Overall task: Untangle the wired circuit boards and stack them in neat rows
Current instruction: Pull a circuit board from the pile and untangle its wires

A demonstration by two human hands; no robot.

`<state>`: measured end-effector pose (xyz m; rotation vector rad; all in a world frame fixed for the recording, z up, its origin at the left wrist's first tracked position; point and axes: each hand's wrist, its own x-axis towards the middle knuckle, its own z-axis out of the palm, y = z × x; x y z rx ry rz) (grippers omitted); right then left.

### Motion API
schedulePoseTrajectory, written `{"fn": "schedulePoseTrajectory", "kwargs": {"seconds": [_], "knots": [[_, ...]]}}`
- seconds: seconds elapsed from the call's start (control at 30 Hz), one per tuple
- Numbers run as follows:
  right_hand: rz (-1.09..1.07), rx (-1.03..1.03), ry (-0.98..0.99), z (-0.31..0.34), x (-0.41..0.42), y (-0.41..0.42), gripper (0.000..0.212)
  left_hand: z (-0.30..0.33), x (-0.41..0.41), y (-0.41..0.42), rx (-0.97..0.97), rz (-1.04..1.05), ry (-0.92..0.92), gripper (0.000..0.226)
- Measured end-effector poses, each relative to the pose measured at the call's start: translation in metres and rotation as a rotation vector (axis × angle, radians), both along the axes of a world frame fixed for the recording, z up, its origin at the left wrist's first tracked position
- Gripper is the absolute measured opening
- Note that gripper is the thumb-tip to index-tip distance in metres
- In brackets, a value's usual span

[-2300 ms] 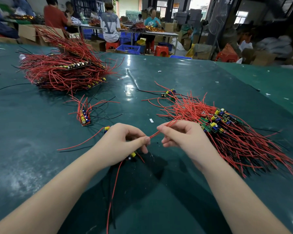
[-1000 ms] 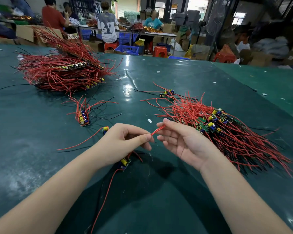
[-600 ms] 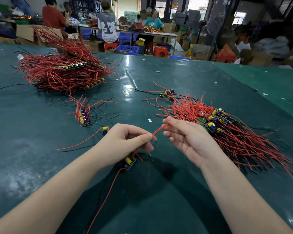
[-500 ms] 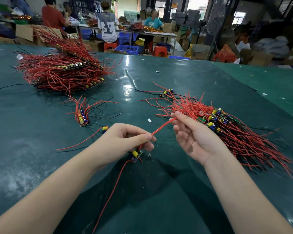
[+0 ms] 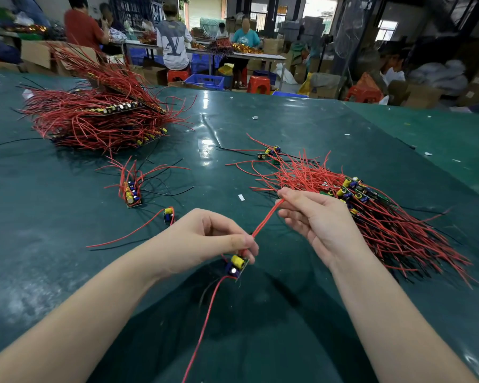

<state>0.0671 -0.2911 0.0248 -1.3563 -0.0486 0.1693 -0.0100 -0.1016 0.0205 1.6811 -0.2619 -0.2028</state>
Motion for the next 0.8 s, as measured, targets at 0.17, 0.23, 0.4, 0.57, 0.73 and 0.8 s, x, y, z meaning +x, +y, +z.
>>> {"fn": "schedulePoseTrajectory", "kwargs": {"seconds": [0.17, 0.23, 0.4, 0.57, 0.73, 0.8], "knots": [[0.021, -0.091, -0.020, -0.006, 0.000, 0.004, 0.006, -0.002, 0.000, 0.001, -0.051, -0.027, -0.023, 0.012], [0.021, -0.097, -0.014, -0.009, 0.002, 0.005, 0.006, -0.003, 0.000, 0.001, -0.085, -0.014, -0.029, 0.013], [0.092, 0.041, 0.056, -0.007, 0.003, 0.006, 0.023, -0.005, 0.005, 0.002, -0.143, 0.162, -0.062, 0.021], [0.469, -0.099, -0.033, -0.006, -0.009, 0.012, 0.035, -0.006, 0.012, 0.006, -0.165, 0.311, -0.027, 0.014], [0.532, -0.248, -0.147, -0.010, -0.017, 0.020, 0.021, -0.007, 0.013, 0.004, -0.162, 0.364, -0.036, 0.016], [0.526, -0.244, -0.156, -0.011, -0.019, 0.023, 0.021, -0.007, 0.012, 0.002, -0.160, 0.364, -0.042, 0.022]]}}
